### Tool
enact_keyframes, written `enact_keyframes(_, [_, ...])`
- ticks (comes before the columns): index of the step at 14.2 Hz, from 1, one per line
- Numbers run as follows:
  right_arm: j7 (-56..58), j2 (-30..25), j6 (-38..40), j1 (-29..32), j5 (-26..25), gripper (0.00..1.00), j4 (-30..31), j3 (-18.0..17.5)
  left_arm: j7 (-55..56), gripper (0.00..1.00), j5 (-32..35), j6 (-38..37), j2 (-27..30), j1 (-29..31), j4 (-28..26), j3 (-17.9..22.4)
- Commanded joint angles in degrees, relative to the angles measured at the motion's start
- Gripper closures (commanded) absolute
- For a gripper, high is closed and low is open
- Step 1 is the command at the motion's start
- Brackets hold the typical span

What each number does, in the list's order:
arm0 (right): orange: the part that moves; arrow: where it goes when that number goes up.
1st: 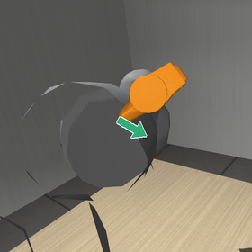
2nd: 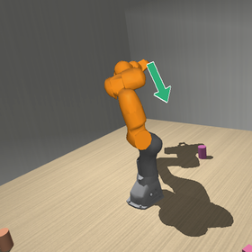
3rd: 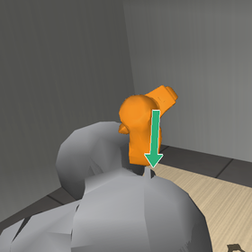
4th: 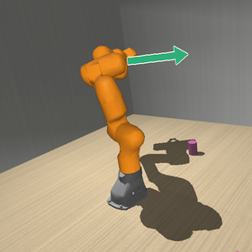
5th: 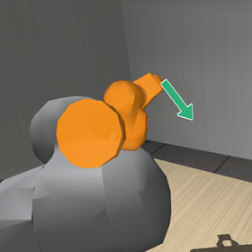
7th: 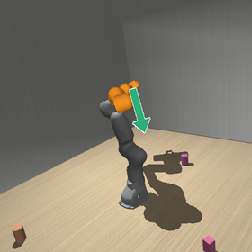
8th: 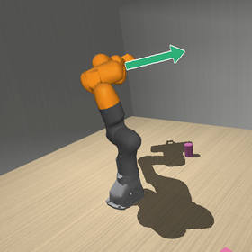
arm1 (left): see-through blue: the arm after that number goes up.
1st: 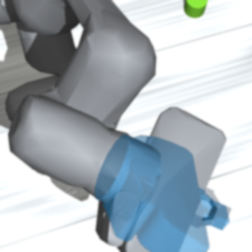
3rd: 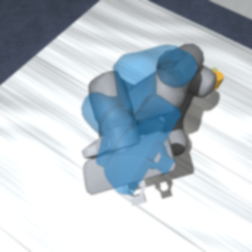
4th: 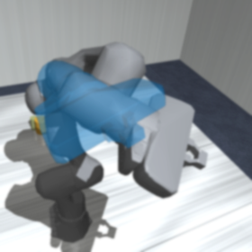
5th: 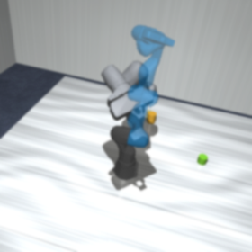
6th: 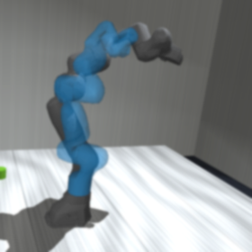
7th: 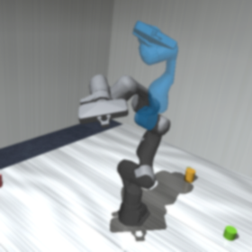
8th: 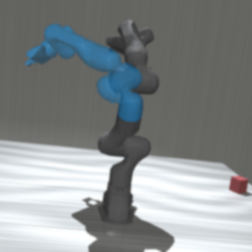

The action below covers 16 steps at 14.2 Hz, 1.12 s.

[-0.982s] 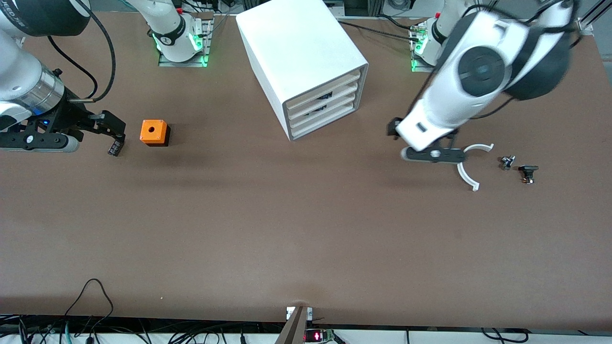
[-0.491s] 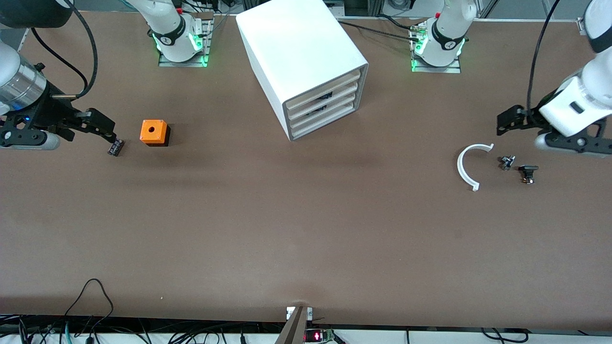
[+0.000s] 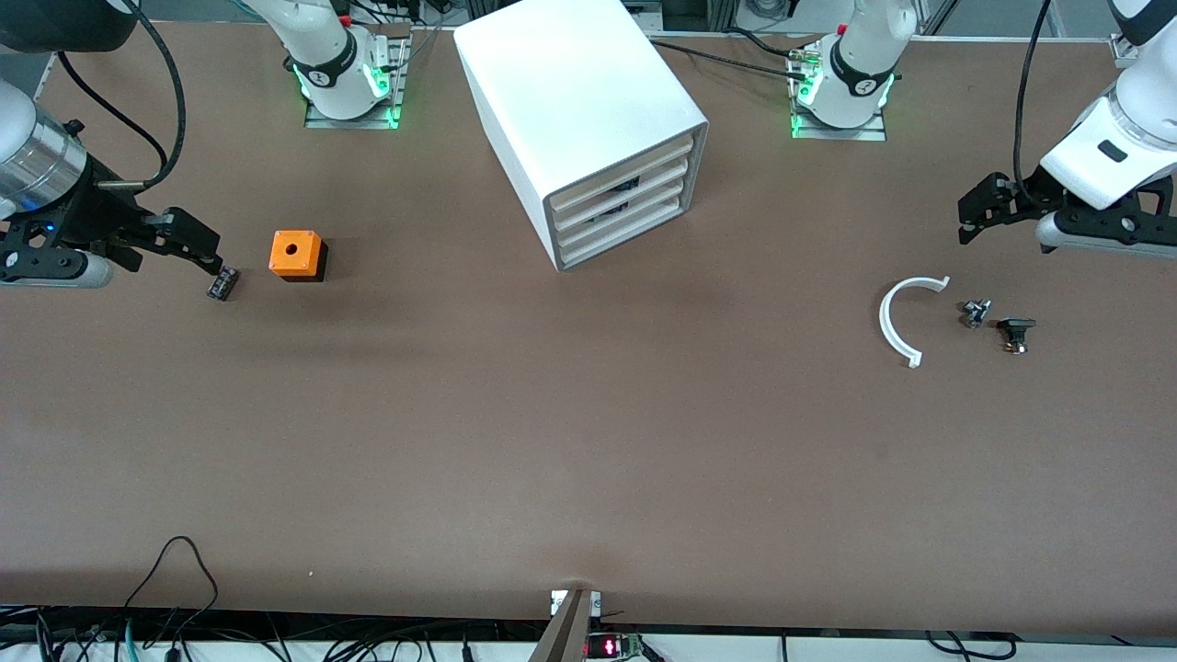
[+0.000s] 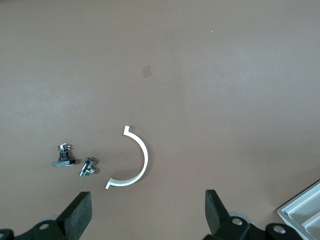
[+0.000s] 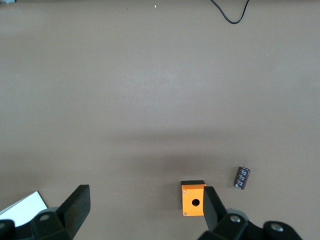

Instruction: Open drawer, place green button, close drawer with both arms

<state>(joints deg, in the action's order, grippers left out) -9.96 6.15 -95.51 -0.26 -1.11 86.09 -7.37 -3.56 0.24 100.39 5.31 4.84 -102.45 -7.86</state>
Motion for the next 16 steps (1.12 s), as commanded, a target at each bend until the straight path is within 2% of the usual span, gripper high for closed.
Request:
enact_keyframes(1, [1.0, -0.18, 0.77, 0.17, 0.94, 0.0, -0.83, -0.1, -1.1, 0.0, -0.24, 0.6, 1.19, -1.23, -1.26, 1.71])
enact_keyframes(3, [0.91, -0.09, 0.68, 0.08, 0.85, 0.0, -0.83, -0.19, -1.01, 0.0, -0.42, -0.45, 1.1, -1.76, -0.82, 2.05])
enact_keyframes(9, [0.65, 0.09, 0.77, -0.09, 0.67, 0.0, -0.83, -0.28, -1.01, 0.0, -0.07, -3.44, -3.29, -4.31, 5.06, 3.72])
enact_keyframes(16, [0.65, -0.18, 1.03, 0.17, 0.5, 0.0, -0.83, -0.01, -0.93, 0.0, 0.19, -3.88, -4.96, -5.11, 6.56, 4.61])
